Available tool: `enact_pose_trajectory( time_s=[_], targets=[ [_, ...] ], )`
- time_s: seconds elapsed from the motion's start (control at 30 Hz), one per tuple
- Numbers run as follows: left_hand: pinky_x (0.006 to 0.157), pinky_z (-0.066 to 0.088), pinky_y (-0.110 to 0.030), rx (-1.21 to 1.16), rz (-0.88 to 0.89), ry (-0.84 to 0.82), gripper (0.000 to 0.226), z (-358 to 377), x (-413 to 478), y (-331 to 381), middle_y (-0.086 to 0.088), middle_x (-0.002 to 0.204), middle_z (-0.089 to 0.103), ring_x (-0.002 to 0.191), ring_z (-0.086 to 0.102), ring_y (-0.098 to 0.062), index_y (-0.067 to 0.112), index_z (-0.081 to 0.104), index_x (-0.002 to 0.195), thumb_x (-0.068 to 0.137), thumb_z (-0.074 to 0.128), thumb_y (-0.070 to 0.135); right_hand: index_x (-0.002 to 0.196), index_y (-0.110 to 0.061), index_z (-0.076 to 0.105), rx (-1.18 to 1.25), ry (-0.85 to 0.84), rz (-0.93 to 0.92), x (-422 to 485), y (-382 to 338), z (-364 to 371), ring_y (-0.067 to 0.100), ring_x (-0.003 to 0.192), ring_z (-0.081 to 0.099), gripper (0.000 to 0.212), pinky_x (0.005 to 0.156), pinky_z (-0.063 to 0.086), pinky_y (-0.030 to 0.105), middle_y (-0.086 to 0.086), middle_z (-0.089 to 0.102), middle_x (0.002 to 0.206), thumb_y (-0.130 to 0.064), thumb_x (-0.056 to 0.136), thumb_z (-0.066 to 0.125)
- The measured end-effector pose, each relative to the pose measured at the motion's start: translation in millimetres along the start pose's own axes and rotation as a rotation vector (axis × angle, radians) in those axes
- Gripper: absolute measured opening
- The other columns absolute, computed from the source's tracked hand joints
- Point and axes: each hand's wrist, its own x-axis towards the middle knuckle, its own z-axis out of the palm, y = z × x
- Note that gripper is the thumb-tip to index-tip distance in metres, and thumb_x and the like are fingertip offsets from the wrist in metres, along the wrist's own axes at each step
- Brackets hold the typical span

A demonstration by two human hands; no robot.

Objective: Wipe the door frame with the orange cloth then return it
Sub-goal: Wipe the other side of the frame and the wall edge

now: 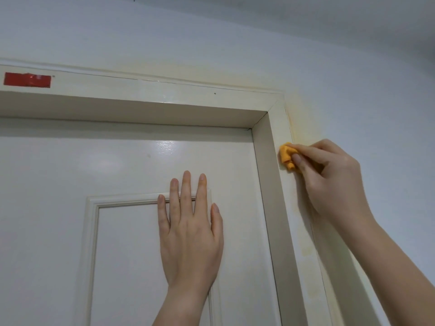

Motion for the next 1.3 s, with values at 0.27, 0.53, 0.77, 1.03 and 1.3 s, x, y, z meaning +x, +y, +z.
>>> enact_pose_trajectory(
  time_s=[0.27, 0.53, 0.77, 1.03, 1.3],
  targets=[
    [0.138, 0.006, -0.048, -0.020, -0.013, -0.012, 0.063, 1, -5, 6, -0.001, 0.182, 0.017, 0.170, 0.007, -0.023, 0.029, 0.020, 0.174, 0.112, 0.031, 0.041, 0.120, -0.023, 0.080, 0.055, -0.058, -0.083, -15, -16, 9, 0.023, 0.089, 0.066, 0.024, 0.080, 0.054, 0.036, -0.002, 0.065, 0.093, -0.015, 0.100, 0.070],
    [0.138, 0.011, -0.049, -0.048, -0.022, -0.013, 0.062, 2, -12, 12, 0.001, 0.182, 0.015, 0.170, 0.004, -0.022, 0.030, 0.017, 0.174, 0.113, 0.031, 0.035, 0.122, -0.024, 0.079, 0.024, -0.064, -0.029, -43, -5, -9, 0.018, 0.085, 0.063, 0.028, 0.076, 0.048, 0.022, -0.006, 0.064, 0.091, -0.010, 0.098, 0.073],
    [0.138, 0.010, -0.048, -0.053, -0.032, -0.008, 0.062, 2, -14, 16, 0.001, 0.182, 0.016, 0.170, 0.005, -0.022, 0.030, 0.018, 0.174, 0.114, 0.032, 0.033, 0.122, -0.023, 0.079, 0.011, -0.026, -0.003, -29, 8, -12, 0.022, 0.086, 0.065, 0.025, 0.077, 0.051, 0.030, -0.002, 0.065, 0.092, -0.014, 0.100, 0.071],
    [0.138, 0.009, -0.046, -0.051, -0.039, -0.003, 0.061, 2, -17, 22, 0.000, 0.182, 0.017, 0.170, 0.003, -0.023, 0.030, 0.019, 0.174, 0.114, 0.032, 0.032, 0.121, -0.021, 0.080, 0.016, -0.071, -0.081, -54, -5, -7, 0.021, 0.083, 0.061, 0.026, 0.074, 0.049, 0.027, -0.003, 0.064, 0.090, -0.010, 0.098, 0.073],
    [0.137, 0.015, -0.048, -0.072, -0.033, 0.010, 0.061, 3, -21, 23, 0.000, 0.182, 0.020, 0.170, 0.005, -0.024, 0.028, 0.022, 0.173, 0.114, 0.033, 0.025, 0.120, -0.022, 0.080, 0.031, -0.056, 0.003, -81, 0, -23, 0.017, 0.081, 0.063, 0.030, 0.073, 0.044, 0.014, -0.007, 0.065, 0.089, -0.009, 0.094, 0.076]
  ],
)
